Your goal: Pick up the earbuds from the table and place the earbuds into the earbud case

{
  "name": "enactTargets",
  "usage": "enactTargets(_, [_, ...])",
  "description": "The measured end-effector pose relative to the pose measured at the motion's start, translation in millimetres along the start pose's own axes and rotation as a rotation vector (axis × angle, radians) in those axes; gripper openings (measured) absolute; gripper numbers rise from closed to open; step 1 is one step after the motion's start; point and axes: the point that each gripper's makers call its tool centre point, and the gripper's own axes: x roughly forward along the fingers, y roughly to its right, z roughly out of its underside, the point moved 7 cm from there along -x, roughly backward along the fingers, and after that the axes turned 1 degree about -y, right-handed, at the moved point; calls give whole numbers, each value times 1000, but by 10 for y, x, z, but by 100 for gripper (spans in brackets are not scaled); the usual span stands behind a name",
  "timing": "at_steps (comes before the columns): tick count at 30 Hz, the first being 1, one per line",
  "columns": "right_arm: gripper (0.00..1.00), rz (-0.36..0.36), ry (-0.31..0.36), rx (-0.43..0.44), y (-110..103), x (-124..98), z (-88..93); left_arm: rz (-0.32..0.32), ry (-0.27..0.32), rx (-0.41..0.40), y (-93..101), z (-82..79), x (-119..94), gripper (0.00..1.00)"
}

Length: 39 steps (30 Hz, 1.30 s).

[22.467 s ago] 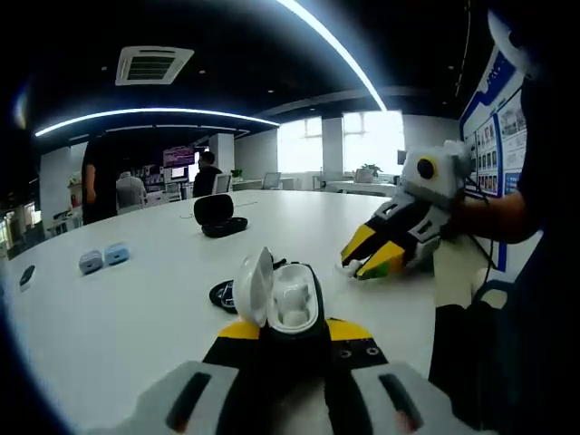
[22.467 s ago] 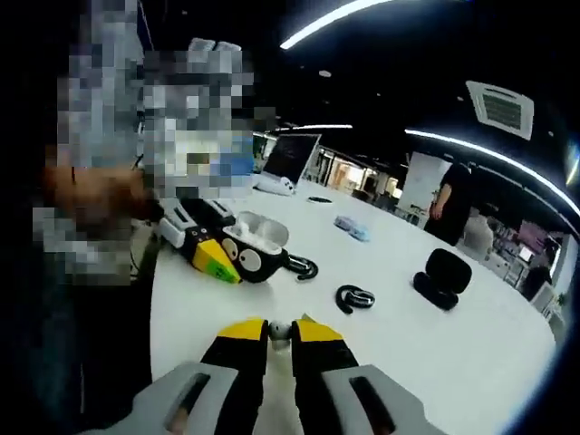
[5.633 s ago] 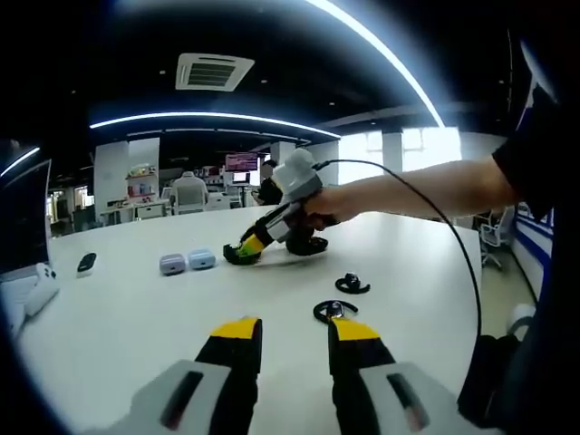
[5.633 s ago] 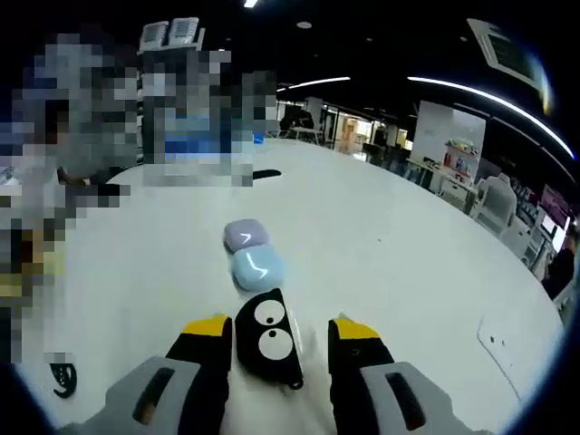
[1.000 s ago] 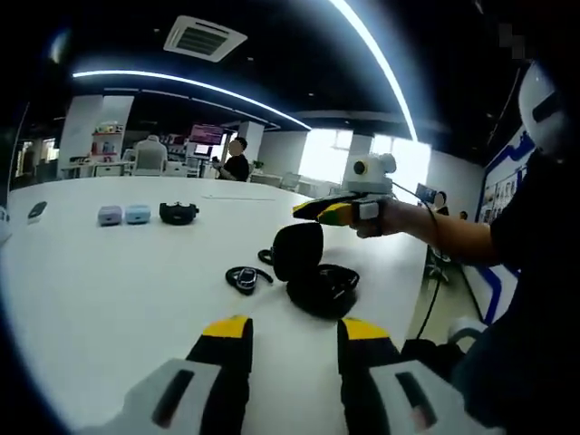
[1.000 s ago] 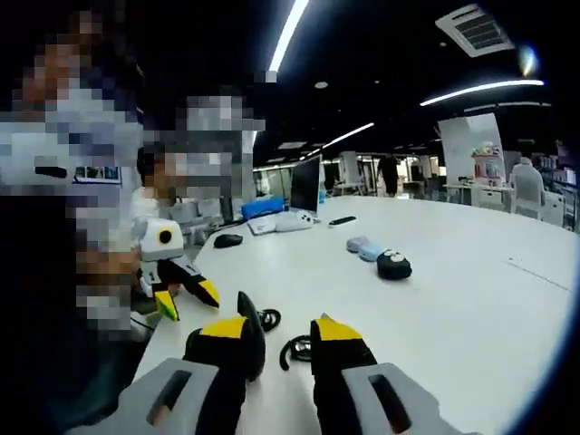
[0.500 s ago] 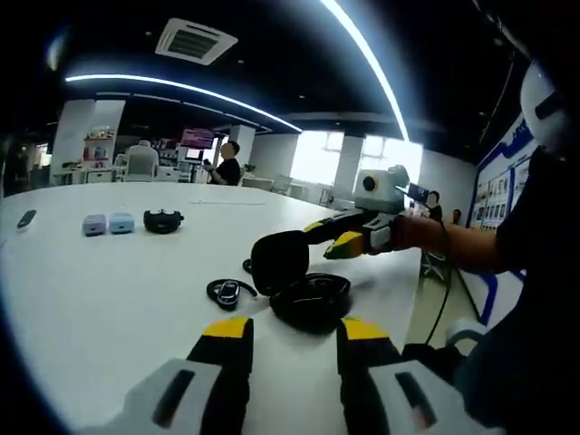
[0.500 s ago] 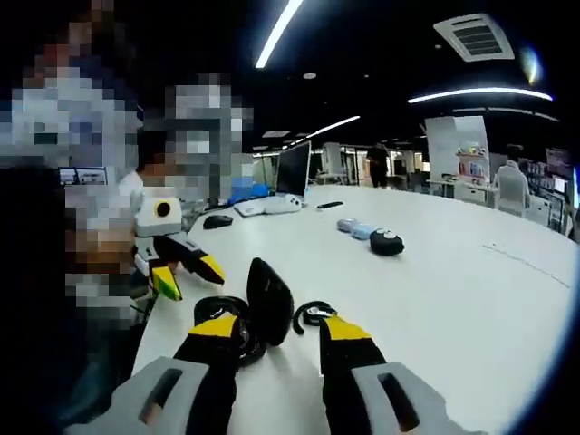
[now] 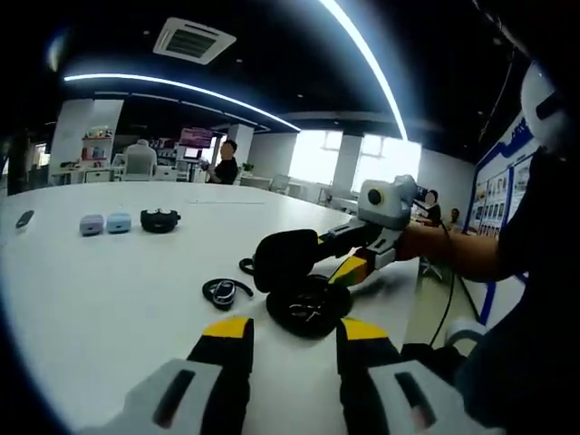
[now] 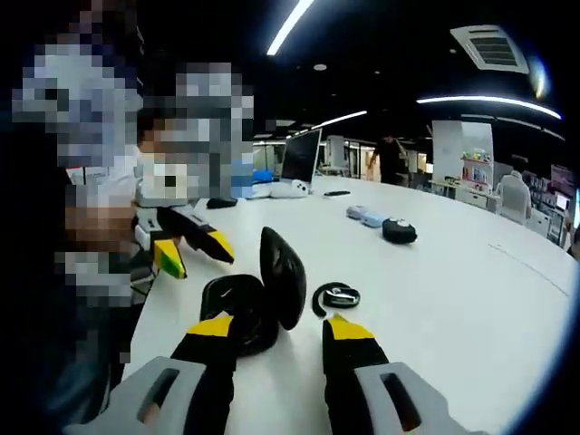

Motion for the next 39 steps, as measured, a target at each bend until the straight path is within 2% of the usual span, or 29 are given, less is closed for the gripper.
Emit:
enactTargets(4, [36, 0, 4, 1, -2, -18, 1, 1, -3, -1, 10, 5, 7, 38])
enactTargets(8, [36, -16, 23, 12, 9, -95, -70, 0, -5, -4, 24, 17, 7, 38])
enactTargets(10, [35, -35, 17, -27, 33, -163, -127, 0, -5, -6, 32, 24, 4, 38])
enactTargets(14, [35, -58, 4, -21, 198, -347, -280, 1, -3, -10, 48, 44, -7, 38])
enactTargets(16, [32, 2, -20, -57, 361, -388, -313, 0, 1, -15, 51, 47, -15, 38])
enactTargets(17, [31, 8, -37, -63, 399, -384, -308, 2, 5, -20, 54, 46, -17, 38])
enactTargets(20, [28, 41, -101, -101, 546, -276, -279, 4, 12, -21, 63, 34, -25, 38])
enactTargets(22, [26, 37, -139, -131, 594, -156, -247, 3, 16, -19, 62, 25, -36, 38])
enactTargets(25, [25, 16, -168, -128, 640, 55, -219, -5, 23, -20, 50, 16, -54, 38])
enactTargets(32, [24, -40, -197, -107, 685, 359, -201, -14, 23, -20, 47, 36, -104, 38])
enactTargets(39, [22, -67, -182, -80, 642, 447, -191, -26, 27, -22, 22, 34, -143, 38])
